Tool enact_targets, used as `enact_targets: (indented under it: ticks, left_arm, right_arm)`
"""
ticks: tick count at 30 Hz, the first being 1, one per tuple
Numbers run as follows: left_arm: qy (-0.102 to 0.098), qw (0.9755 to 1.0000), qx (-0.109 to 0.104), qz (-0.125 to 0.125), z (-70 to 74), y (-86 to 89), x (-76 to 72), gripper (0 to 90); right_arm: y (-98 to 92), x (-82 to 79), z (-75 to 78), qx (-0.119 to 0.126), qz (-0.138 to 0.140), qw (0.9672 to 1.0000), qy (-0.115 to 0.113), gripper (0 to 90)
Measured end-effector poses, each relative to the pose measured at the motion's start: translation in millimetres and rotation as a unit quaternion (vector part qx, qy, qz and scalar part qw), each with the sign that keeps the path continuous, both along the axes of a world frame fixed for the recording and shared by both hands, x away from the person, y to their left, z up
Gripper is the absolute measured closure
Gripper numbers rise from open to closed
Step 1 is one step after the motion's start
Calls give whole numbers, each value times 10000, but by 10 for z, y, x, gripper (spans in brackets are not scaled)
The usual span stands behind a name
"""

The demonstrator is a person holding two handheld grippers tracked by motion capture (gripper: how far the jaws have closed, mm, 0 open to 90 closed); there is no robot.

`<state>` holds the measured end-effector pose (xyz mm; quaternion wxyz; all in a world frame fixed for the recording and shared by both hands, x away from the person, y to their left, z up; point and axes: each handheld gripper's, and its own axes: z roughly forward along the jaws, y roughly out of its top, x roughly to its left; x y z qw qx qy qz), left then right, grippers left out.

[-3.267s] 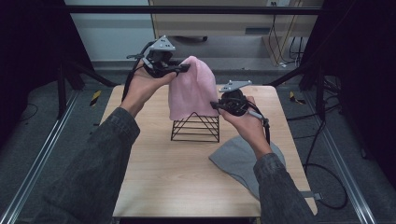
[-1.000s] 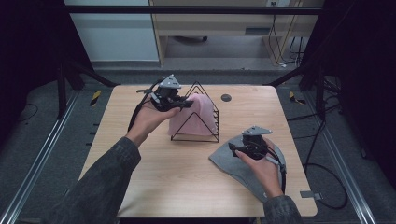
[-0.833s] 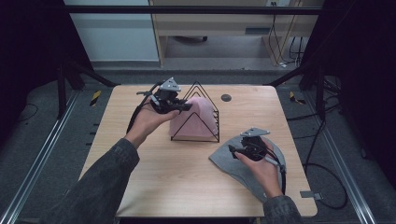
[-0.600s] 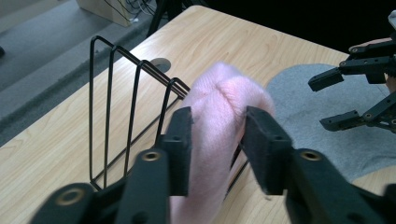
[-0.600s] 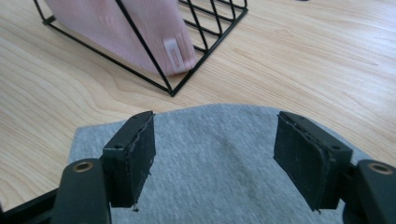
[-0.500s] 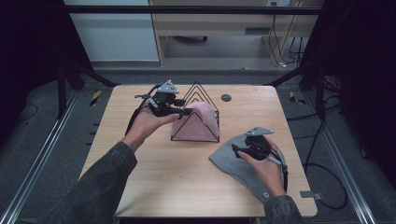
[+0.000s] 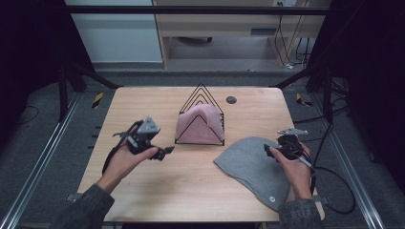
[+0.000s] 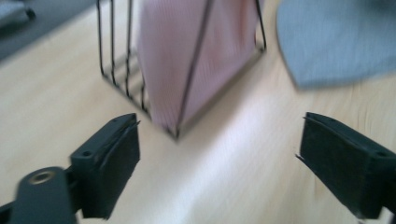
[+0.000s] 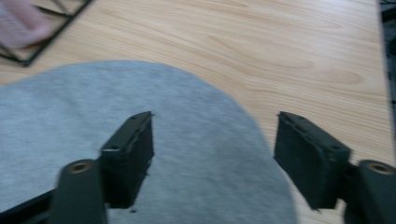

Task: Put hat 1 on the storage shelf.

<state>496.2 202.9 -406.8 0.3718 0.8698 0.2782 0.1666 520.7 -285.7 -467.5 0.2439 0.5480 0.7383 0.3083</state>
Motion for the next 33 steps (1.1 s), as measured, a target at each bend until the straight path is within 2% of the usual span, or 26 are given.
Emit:
enact_targets:
  ticks: [3,5,6,8,9,11,12,14,16,24,26,30,31,32,33]
  left_arm:
    - [85,9999,25,75,-215,148,-194,55]
    - [102,9996,-135,232,-344,270,-307,57]
    - [159,9992,-116,354,-414,327,-351,67]
    - [319,9979,117,551,-511,410,-392,94]
    - [324,9974,162,620,-535,439,-391,94]
    - [325,9968,194,698,-537,465,-378,94]
    - [244,9963,112,812,-509,493,-358,94]
    - [171,9955,44,936,-488,529,-339,94]
    - [253,9944,95,1018,-519,556,-326,93]
    - [216,9952,154,943,-519,518,-329,94]
    - [200,9954,179,920,-522,511,-332,97]
    - [201,9951,189,950,-521,520,-326,103]
    - [201,9951,189,950,-521,520,-326,104]
    - [207,9949,192,970,-525,527,-322,105]
    - [214,9949,187,970,-525,529,-320,105]
  right_arm:
    - [-113,35,-41,16,-140,9999,8,419]
    - [-169,44,-71,-26,-136,9999,27,471]
    - [-188,42,-84,-17,-143,9999,66,486]
    - [-220,33,-105,-83,-189,9997,108,499]
    - [-235,27,-110,-77,-196,9997,130,498]
    - [-247,19,-114,-9,-235,9996,129,492]
    - [-262,6,-127,89,-206,9996,156,474]
    - [-263,5,-147,66,-161,9996,212,455]
    - [-260,11,-173,71,-166,9994,285,444]
    - [-229,33,-247,10,-66,9987,503,460]
    - [-228,26,-244,2,-47,9987,498,490]
    - [-216,4,-233,91,88,9983,562,628]
    - [-216,4,-233,91,88,9983,562,628]
    - [-204,-3,-226,106,185,9981,581,708]
    - [-200,-4,-225,138,228,9980,580,743]
